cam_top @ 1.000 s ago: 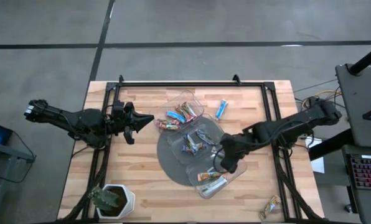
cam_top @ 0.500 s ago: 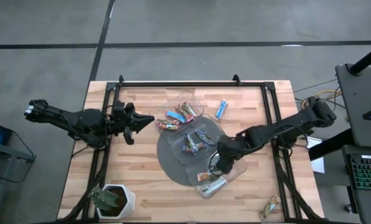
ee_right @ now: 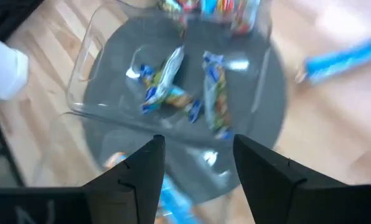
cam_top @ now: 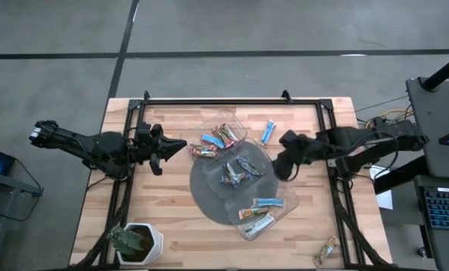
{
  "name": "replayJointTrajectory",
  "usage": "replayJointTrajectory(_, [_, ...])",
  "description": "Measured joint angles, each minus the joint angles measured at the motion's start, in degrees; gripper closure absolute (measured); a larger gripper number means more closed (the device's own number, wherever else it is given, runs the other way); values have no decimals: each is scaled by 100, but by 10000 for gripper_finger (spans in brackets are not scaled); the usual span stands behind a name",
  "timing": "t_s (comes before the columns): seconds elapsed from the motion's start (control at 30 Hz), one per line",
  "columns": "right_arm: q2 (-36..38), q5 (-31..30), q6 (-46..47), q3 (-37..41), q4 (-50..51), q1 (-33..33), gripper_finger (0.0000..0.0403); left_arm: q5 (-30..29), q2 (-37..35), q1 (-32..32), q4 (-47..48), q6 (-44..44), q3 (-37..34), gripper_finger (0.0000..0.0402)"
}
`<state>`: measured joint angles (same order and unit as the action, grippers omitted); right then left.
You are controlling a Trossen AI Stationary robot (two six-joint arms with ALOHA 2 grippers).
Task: Pick and place Granola Bars by type
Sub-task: Put the yellow granola bar into the bottom transparent bin
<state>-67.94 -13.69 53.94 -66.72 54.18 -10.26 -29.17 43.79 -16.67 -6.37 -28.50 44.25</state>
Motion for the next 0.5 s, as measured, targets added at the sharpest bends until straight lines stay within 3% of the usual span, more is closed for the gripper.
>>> replayJointTrajectory(0.23, [216, 4, -3068, -231, 94, 809, 222, 0, 0, 0, 0, 19, 0, 401])
replayJointTrajectory(0.5, [-305, 18, -5484, -687, 682, 2030, 222, -2, 0, 0, -2, 19, 0, 401])
